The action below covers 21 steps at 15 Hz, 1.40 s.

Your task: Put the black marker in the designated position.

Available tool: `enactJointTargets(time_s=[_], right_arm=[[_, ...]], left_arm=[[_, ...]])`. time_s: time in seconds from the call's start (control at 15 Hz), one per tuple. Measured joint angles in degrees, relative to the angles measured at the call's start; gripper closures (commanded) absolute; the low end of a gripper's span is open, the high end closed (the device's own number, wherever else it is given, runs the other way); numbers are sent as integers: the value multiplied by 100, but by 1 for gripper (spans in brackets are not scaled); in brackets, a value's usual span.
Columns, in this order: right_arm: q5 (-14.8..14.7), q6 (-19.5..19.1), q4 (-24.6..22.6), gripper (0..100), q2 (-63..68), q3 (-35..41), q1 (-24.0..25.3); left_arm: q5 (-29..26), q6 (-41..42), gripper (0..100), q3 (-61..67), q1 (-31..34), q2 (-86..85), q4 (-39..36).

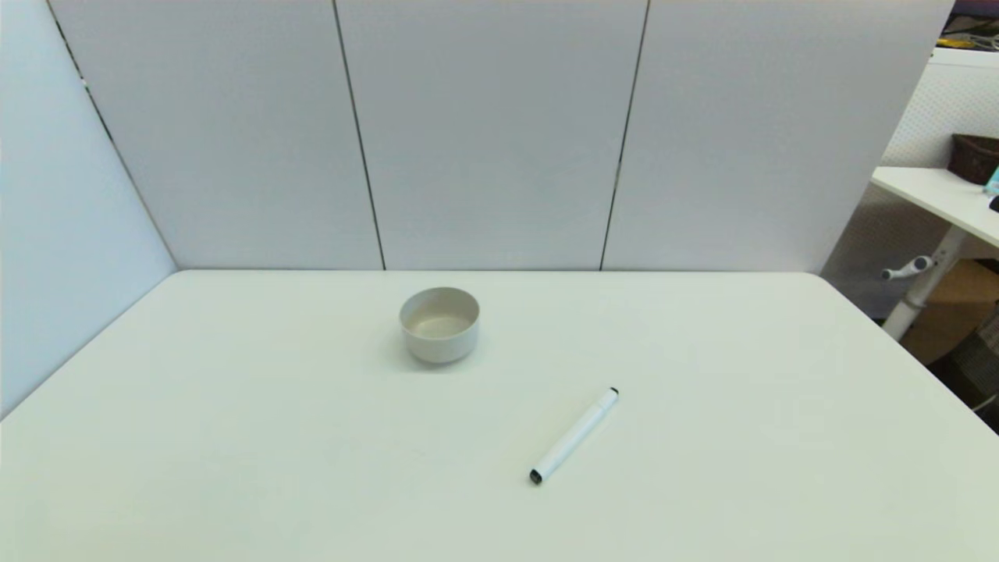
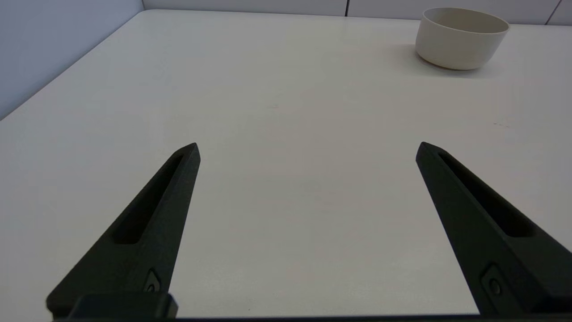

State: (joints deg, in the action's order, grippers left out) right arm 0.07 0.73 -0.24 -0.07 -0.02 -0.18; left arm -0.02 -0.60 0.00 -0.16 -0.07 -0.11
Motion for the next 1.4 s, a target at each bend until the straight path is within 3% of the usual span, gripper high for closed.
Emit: enactJointTargets(time_s=[1.4], right_arm=[[0, -2, 2, 0, 0, -2, 0]], left_arm=[[-22, 224, 0, -410, 5, 364, 168]])
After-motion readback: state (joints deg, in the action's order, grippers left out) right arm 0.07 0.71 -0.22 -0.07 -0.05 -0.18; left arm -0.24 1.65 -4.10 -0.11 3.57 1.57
